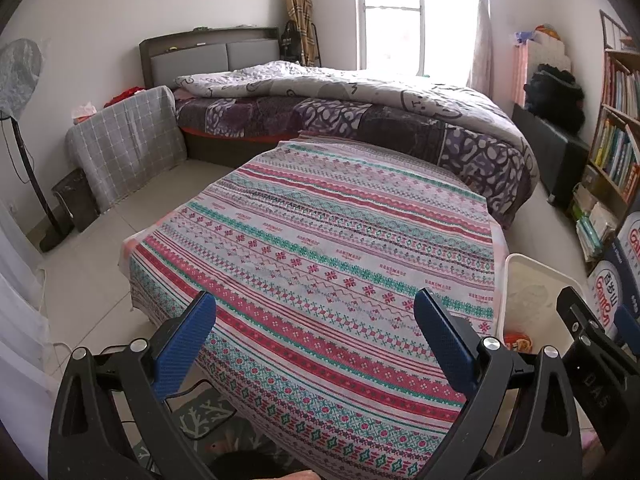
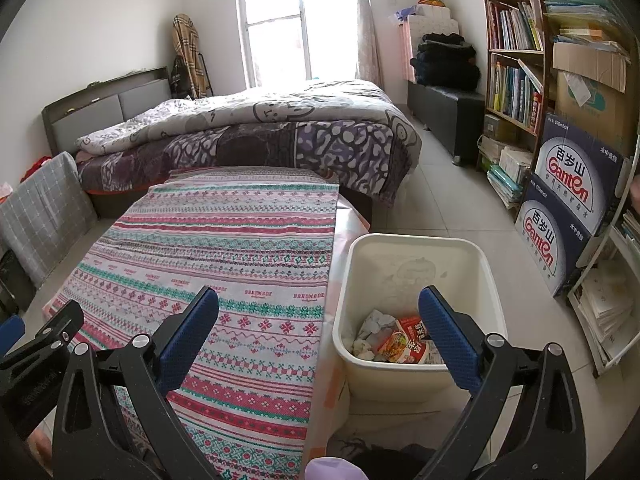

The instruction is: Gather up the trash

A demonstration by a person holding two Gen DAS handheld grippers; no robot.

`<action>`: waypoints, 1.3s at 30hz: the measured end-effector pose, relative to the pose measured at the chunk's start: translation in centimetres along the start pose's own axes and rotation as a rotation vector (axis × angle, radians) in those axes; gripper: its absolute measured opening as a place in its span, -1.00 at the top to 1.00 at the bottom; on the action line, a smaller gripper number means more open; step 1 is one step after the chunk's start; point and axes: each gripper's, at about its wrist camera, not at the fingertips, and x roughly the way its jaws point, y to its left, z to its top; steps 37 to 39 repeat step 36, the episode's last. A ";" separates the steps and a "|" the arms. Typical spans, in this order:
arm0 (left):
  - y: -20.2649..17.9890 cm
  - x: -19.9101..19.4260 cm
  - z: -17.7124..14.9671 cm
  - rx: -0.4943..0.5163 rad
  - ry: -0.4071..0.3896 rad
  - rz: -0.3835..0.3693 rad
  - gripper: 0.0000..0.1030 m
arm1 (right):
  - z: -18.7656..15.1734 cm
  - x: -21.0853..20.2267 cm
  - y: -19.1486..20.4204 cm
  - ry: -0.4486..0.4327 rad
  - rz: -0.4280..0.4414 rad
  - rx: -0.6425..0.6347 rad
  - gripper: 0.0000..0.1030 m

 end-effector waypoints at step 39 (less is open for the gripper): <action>0.5 0.6 0.1 -0.001 0.017 -0.062 -0.81 | 0.0 0.7 -0.5 0.029 -0.031 -0.033 -0.86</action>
